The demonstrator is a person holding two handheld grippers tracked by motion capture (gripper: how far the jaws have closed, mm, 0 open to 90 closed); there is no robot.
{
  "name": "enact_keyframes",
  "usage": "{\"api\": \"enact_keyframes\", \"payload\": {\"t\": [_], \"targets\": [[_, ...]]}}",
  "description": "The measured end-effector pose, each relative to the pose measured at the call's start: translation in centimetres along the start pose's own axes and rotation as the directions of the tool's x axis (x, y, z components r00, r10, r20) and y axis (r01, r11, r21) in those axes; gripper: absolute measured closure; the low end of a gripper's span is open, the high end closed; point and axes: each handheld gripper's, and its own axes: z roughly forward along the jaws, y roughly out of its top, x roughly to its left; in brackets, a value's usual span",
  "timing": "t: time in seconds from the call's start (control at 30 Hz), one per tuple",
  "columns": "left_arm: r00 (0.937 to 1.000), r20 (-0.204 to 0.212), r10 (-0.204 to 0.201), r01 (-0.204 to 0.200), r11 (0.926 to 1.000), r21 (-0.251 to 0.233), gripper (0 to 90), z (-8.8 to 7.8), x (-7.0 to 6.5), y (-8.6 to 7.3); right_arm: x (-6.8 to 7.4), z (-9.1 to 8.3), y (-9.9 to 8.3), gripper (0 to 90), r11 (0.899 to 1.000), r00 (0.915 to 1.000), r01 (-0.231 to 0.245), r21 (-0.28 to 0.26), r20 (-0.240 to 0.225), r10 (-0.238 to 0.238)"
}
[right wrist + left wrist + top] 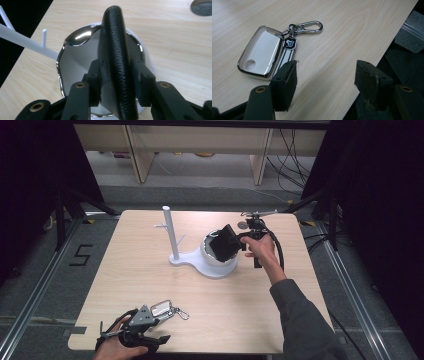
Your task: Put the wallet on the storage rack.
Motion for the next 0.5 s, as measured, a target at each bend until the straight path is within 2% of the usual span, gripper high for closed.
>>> {"api": "enact_keyframes", "payload": {"t": [0.03, 0.07, 0.1, 0.17, 0.2, 0.23, 0.27, 0.3, 0.33, 0.37, 0.47, 0.5], "targets": [[1.0, 0.0, -0.001, 0.001, 1.0, 0.0, 34.0, 0.0, 0.0, 0.0, -0.1, -0.1, 0.0, 61.3, 1.0, 0.9999, 0.01, -0.01, 0.002, -0.01], [1.0, 0.001, -0.001, 0.001, 1.0, 0.001, 34.0, 0.0, 0.0, 0.0, 0.2, -0.4, 0.1, 60.4, 0.999, 0.9988, -0.049, 0.008, 0.0, 0.049], [1.0, 0.0, -0.002, 0.002, 1.0, 0.0, 34.0, 0.0, 0.0, 0.0, 0.0, -0.8, 0.1, 57.4, 0.999, 0.9989, -0.048, 0.003, 0.003, 0.048], [1.0, 0.0, -0.003, 0.003, 1.0, -0.001, 34.0, 0.0, 0.0, 0.0, -0.1, -1.0, 0.2, 57.1, 0.999, 0.9988, -0.048, 0.005, 0.007, 0.048], [1.0, -0.001, -0.002, 0.002, 1.0, -0.001, 34.0, 0.0, 0.0, 0.0, -0.7, -1.0, 0.3, 56.0, 1.0, 0.9997, 0.014, -0.018, 0.019, -0.013], [1.0, 0.0, 0.0, 0.0, 1.0, 0.0, 33.9, 0.0, 0.0, 0.0, -0.7, -1.3, 0.3, 54.0, 1.0, 0.9998, 0.003, -0.026, 0.02, -0.003], [1.0, 0.0, -0.003, 0.003, 1.0, -0.001, 33.9, 0.0, 0.0, 0.0, -0.9, -1.5, 0.4, 52.9, 0.999, 0.9994, 0.025, -0.035, 0.025, -0.024], [1.0, -0.003, -0.001, 0.001, 1.0, -0.001, 33.9, 0.0, 0.0, 0.0, -0.7, -1.8, 0.4, 52.0, 0.999, 0.9996, -0.002, -0.036, 0.027, 0.003], [1.0, -0.003, -0.001, 0.001, 1.0, -0.001, 33.9, 0.0, 0.0, 0.0, -0.7, -1.8, 0.4, 52.0, 0.999, 0.9996, -0.002, -0.036, 0.027, 0.003], [0.9999, -0.007, 0.007, -0.007, 1.0, 0.001, 33.9, -0.1, 0.1, 0.1, -0.8, -2.3, 0.5, 50.7, 0.999, 0.9996, 0.009, -0.045, 0.028, -0.008], [1.0, -0.003, -0.009, 0.009, 0.9999, -0.012, 33.8, -0.2, 0.0, 0.1, -0.7, -2.8, 0.6, 48.5, 0.999, 0.9994, 0.019, -0.051, 0.03, -0.017], [1.0, -0.007, -0.005, 0.005, 0.9999, -0.01, 33.8, -0.3, 0.0, 0.1, -0.1, -3.6, 0.5, 48.1, 0.998, 0.9982, -0.058, -0.039, 0.015, 0.059]]}}
